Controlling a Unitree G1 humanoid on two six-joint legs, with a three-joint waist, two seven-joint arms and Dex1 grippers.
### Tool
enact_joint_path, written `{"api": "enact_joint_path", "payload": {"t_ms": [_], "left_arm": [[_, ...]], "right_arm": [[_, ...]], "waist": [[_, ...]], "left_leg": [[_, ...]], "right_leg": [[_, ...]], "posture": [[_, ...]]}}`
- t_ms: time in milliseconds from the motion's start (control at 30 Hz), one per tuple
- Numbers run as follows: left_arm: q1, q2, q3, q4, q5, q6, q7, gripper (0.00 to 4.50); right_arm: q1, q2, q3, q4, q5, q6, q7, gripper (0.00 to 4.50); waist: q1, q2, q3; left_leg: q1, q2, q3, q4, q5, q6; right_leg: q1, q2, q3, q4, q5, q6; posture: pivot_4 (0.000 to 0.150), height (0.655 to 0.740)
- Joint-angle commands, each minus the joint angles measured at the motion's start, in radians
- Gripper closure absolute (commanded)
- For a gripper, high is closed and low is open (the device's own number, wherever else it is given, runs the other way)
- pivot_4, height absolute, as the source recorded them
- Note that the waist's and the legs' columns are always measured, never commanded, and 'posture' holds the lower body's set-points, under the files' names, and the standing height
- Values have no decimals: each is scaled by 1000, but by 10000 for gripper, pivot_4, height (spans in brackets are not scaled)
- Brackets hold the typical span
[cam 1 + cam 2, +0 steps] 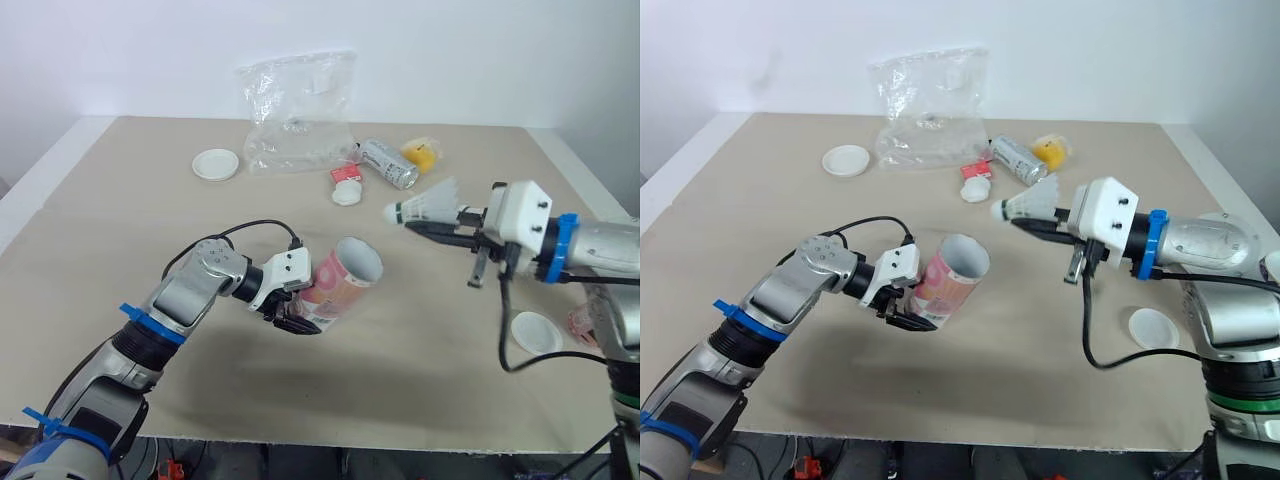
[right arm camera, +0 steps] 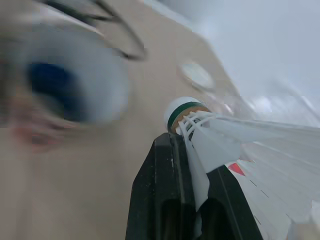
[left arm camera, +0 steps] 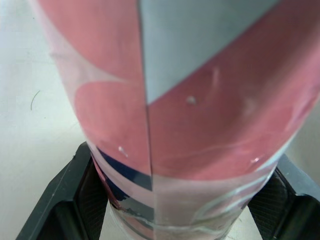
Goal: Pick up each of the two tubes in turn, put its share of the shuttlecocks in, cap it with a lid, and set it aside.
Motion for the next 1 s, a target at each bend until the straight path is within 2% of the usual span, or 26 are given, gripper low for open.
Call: {"api": "enact_joint_path", "payload": {"t_ms": [33, 300, 667, 767, 1000], "left_arm": [[-15, 8, -7, 14, 16, -16, -7, 10894], [-19, -3, -11, 17, 45, -78, 18, 10894], [-5, -3, -3, 11, 43, -75, 27, 10894], [-5, -4, 1, 10, 37, -63, 28, 10894], [-6, 2, -1, 23, 37, -60, 24, 10894]], "right_arm": [[-26, -37, 7, -52, 23, -39, 68, 44296], [-156, 0, 142, 35, -67, -139, 137, 44296], [-243, 39, 219, 95, -90, -175, 200, 44296], [-267, 44, 226, 90, -77, -156, 211, 34376], [-278, 31, 187, 46, -16, -76, 210, 1718]], "waist": [[0, 0, 0], [0, 0, 0], [1, 0, 0], [1, 0, 0], [1, 0, 0]], "left_leg": [[0, 0, 0, 0, 0, 0], [0, 0, 1, 1, 0, 0], [-1, 0, 0, 1, 0, 0], [-1, 0, 0, 1, 0, 0], [-1, 0, 0, 1, 0, 0]], "right_leg": [[0, 0, 0, 0, 0, 0], [-1, 0, 0, 0, 1, -1], [-1, 0, 0, 0, 1, -1], [-1, 0, 0, 0, 1, -1], [-1, 0, 0, 0, 1, -1]], "posture": [[1500, 7400], [1500, 7400], [1500, 7400], [1500, 7400], [1500, 7400]]}}
